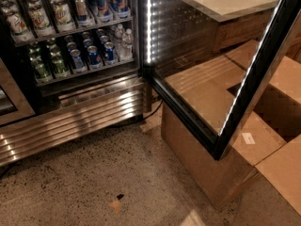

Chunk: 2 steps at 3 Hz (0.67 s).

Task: Close right fridge door

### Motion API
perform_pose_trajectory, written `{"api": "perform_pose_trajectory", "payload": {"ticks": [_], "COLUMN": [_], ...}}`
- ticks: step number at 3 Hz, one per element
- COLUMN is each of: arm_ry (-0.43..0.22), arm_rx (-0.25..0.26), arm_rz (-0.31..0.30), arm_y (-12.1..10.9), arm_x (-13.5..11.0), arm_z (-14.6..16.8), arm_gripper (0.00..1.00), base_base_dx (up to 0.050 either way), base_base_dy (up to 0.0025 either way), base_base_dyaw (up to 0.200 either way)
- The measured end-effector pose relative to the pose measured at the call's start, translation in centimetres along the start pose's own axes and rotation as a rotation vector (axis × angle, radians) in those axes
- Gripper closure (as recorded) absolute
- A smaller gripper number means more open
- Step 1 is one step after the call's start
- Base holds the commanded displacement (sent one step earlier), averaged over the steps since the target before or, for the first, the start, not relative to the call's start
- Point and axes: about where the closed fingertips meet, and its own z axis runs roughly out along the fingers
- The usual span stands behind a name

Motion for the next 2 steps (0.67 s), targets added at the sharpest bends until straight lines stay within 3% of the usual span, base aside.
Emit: {"api": "perform_pose_trajectory", "payload": {"ticks": [1, 2], "arm_ry": [-0.08, -0.207], "arm_rx": [-0.013, -0.06], "arm_rz": [0.005, 0.005], "arm_y": [-0.6, -0.1], "arm_x": [-1.6, -3.6], "arm_z": [1.0, 1.8], "arm_gripper": [0.0, 0.0], "base_base_dx": [0.0, 0.0], "base_base_dy": [0.0, 0.0], "base_base_dyaw": [0.0, 0.0]}}
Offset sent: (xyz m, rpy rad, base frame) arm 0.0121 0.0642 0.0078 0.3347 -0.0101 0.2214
